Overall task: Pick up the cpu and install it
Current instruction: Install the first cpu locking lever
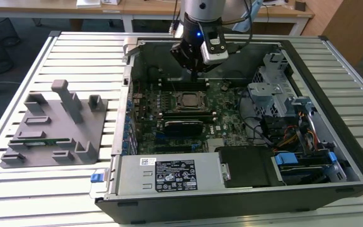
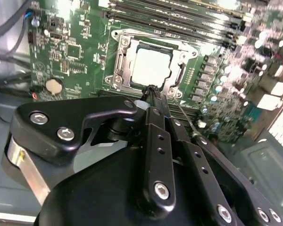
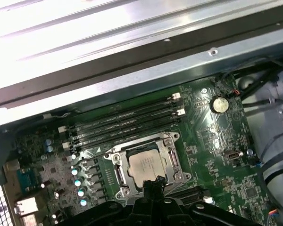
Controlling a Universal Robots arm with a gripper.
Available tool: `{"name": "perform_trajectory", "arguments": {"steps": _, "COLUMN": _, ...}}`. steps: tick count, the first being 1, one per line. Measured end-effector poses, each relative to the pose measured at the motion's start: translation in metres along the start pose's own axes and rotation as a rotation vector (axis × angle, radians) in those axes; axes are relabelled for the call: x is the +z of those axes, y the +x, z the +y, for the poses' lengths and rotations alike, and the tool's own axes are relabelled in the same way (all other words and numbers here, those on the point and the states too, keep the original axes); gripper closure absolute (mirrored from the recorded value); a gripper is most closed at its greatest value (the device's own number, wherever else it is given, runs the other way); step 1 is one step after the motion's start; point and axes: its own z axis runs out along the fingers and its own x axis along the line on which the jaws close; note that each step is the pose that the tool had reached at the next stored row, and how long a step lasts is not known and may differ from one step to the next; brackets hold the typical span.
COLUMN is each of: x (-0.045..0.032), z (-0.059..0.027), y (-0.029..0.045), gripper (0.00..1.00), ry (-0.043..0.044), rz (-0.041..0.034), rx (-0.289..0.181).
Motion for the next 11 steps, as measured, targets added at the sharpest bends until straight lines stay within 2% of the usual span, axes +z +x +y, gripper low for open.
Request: {"name": "perform_trajectory", "arguments": {"steps": 11, "x": 0.0011, "z": 0.0, "y": 0.0, "gripper": 0.89, "ry": 0.0022, "rz": 0.0029, "rx": -0.2}}
